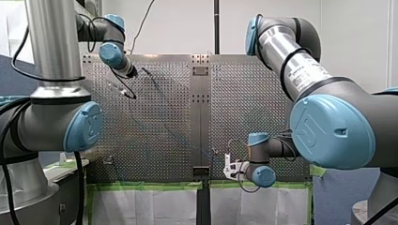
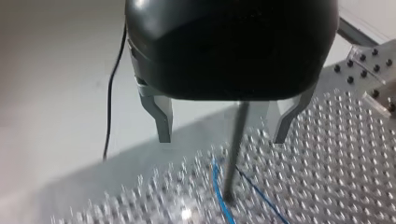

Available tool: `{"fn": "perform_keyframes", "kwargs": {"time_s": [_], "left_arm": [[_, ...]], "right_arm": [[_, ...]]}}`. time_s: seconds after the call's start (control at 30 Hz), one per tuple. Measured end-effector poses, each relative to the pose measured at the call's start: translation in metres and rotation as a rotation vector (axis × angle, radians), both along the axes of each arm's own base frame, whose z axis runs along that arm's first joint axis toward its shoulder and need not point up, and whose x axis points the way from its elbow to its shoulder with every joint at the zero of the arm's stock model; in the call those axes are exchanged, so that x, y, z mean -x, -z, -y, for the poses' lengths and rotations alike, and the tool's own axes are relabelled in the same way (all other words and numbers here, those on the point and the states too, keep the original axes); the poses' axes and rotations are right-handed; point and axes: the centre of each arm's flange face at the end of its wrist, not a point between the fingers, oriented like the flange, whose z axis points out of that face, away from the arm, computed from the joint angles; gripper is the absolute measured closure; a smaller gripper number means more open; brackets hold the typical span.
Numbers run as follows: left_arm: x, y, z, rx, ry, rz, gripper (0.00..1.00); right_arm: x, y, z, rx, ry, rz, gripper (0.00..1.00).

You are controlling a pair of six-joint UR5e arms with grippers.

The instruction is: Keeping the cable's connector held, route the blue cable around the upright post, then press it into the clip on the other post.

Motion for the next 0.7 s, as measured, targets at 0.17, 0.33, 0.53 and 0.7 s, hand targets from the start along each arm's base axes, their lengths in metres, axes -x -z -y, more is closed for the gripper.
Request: {"fn": "perform_keyframes", "kwargs": {"time_s": [0.17, 0.33, 0.53, 0.7], "left_arm": [[0.014, -0.019, 0.003, -0.05, 0.029, 0.035, 0.0], [0.026, -0.042, 0.004, -0.096, 0.041, 0.073, 0.0], [0.021, -0.06, 0.003, -0.161, 0.023, 0.06, 0.0], [0.01, -0.066, 0.005, -0.214, 0.002, 0.017, 0.0]], "right_arm": [[0.0, 0.0, 0.0, 0.0, 0.0, 0.001, 1.0], [-0.001, -0.001, 0.002, 0.002, 0.0, 0.003, 1.0], [-0.002, -0.001, 0.003, 0.002, 0.0, 0.003, 1.0], [-0.002, -0.001, 0.003, 0.001, -0.001, 0.003, 1.0]]}}
